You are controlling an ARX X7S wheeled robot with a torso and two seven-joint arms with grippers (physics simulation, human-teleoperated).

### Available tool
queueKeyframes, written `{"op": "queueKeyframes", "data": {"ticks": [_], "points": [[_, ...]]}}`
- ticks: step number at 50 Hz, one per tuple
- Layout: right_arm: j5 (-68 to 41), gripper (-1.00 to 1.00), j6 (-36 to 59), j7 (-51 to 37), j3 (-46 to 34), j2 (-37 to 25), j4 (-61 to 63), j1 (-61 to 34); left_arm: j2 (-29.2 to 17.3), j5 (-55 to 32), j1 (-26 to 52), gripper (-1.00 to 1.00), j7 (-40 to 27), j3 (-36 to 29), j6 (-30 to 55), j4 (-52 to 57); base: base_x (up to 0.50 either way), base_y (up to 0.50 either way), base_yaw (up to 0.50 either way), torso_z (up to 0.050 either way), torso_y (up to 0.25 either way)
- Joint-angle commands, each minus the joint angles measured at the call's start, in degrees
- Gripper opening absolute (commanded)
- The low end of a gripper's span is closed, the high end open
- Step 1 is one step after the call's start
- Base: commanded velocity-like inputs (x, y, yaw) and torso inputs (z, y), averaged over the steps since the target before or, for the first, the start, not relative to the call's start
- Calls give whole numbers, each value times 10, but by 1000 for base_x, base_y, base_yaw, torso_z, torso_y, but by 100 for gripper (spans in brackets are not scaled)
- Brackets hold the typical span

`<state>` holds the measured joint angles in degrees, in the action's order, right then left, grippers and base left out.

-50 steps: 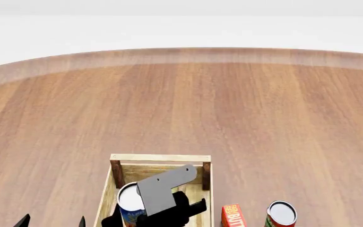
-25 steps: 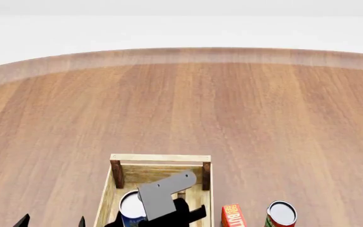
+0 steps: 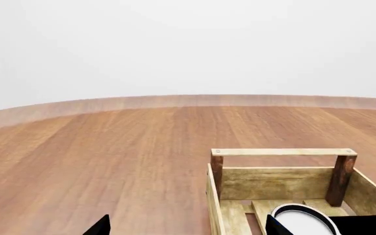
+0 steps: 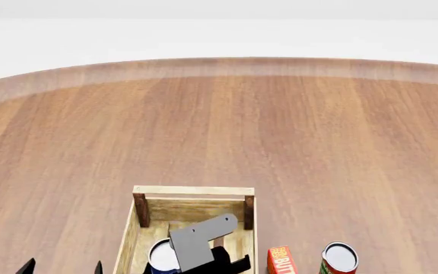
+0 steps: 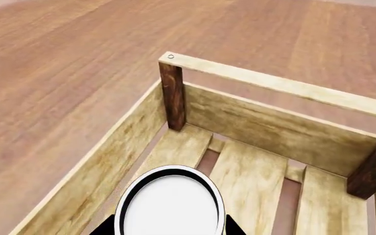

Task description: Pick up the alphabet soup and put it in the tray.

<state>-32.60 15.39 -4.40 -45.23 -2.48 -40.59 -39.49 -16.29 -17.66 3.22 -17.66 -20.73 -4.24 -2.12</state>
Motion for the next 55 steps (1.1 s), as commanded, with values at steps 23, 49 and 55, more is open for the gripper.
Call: {"op": "queueKeyframes", "data": {"ticks": [23, 49, 55], "points": [[-21, 100, -25, 19, -16, 11, -53, -21, -3, -4, 1, 100, -5, -4, -2, 0, 0, 0, 0, 0, 0], [-86, 100, 57, -88, -10, -100, 271, 41, -6, -6, 2, 100, -7, -8, -7, -2, 0, 0, 0, 0, 0], [-110, 100, 84, -127, -2, -138, 389, 60, -7, -5, 2, 100, -8, -9, -8, -2, 0, 0, 0, 0, 0]]}}
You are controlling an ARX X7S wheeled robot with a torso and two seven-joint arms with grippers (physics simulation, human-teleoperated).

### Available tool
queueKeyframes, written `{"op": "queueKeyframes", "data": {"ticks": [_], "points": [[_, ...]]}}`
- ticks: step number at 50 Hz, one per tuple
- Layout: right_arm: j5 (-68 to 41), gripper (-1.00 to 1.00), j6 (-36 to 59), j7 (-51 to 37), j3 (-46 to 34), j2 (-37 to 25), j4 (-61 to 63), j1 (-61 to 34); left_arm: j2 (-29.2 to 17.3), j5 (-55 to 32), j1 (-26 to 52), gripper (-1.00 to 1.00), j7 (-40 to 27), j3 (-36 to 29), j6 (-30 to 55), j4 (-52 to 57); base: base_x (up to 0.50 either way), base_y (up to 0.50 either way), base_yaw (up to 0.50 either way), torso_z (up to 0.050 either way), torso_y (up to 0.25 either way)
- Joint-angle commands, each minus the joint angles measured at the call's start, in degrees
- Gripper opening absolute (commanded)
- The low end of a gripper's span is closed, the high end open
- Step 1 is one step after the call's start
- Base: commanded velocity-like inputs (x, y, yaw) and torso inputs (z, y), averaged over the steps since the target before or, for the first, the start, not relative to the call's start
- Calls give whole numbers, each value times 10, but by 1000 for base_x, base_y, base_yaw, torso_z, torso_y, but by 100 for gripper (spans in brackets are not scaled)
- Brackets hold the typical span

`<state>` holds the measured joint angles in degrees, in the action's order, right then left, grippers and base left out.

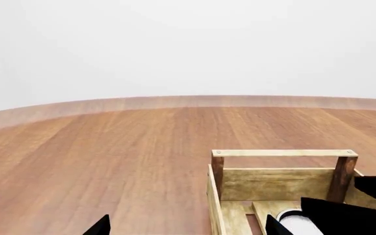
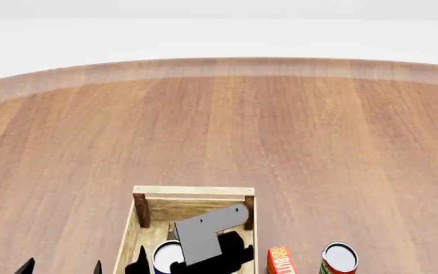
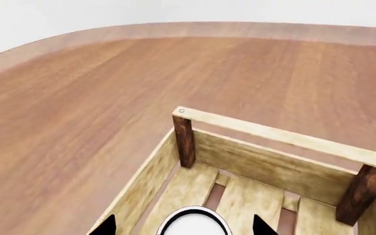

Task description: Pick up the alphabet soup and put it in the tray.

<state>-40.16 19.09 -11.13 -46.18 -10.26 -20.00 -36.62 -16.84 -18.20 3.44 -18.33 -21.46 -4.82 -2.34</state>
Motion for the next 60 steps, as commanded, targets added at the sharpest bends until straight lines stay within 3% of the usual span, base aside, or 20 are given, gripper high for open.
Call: {"op": "queueKeyframes", "data": {"ticks": [1, 13, 37, 60], "points": [[-33, 100, 47, -63, 6, -64, 195, 33, -1, 1, -1, 100, -2, -2, -2, 0, 0, 0, 0, 0, 0], [7, 100, 36, -128, 4, -110, 323, 56, -16, 13, -18, 100, -27, 4, -1, 59, 0, 0, 0, 0, 0], [83, 100, -36, -162, 9, -190, 480, 100, -42, 22, -35, 100, -59, -6, 53, 203, 0, 0, 0, 0, 0], [50, 100, -51, -206, 53, -241, 581, 136, -65, 24, -39, 100, -82, -9, 100, 320, 0, 0, 0, 0, 0]]}}
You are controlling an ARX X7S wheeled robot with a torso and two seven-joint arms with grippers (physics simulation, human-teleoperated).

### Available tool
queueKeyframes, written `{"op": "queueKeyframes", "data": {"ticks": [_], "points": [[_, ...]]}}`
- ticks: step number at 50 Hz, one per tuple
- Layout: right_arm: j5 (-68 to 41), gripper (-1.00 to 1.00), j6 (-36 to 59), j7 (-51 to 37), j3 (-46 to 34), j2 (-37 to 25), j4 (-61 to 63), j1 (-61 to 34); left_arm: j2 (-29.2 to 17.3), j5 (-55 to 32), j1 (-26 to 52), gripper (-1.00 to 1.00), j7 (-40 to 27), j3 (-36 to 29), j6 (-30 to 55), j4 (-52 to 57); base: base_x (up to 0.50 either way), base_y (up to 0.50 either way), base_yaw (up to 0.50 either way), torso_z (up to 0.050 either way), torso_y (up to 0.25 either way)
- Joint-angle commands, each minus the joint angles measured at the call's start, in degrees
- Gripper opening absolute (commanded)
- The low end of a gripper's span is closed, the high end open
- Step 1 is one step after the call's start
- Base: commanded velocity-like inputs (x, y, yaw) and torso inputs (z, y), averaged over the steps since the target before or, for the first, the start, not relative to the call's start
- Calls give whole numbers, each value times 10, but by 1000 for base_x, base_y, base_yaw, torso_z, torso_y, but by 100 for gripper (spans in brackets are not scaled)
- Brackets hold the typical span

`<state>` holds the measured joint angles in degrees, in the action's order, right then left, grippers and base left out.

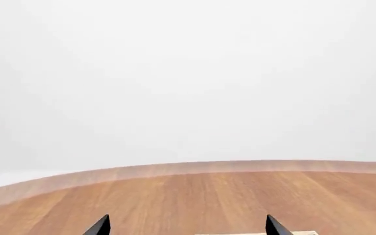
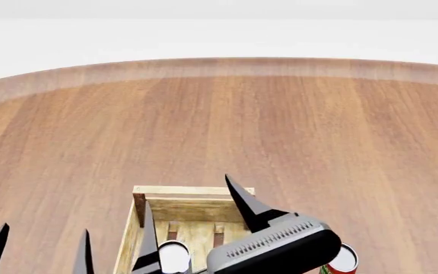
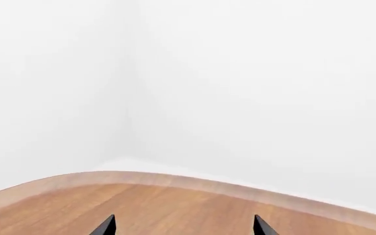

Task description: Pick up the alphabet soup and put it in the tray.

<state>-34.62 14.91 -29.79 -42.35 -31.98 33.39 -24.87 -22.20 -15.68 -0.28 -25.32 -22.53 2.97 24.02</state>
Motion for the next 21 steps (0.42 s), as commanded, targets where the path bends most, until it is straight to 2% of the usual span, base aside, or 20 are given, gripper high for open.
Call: {"op": "queueKeyframes", "data": {"ticks": [1, 21], "points": [[-2, 100, -11, -20, 14, -26, 49, 20, -12, -1, -2, 100, -12, 1, 24, 61, 0, 0, 0, 0, 0], [-7, 100, -12, -66, 38, -71, 133, 51, -29, -8, 0, 100, -32, 3, 67, 156, 0, 0, 0, 0, 0]]}}
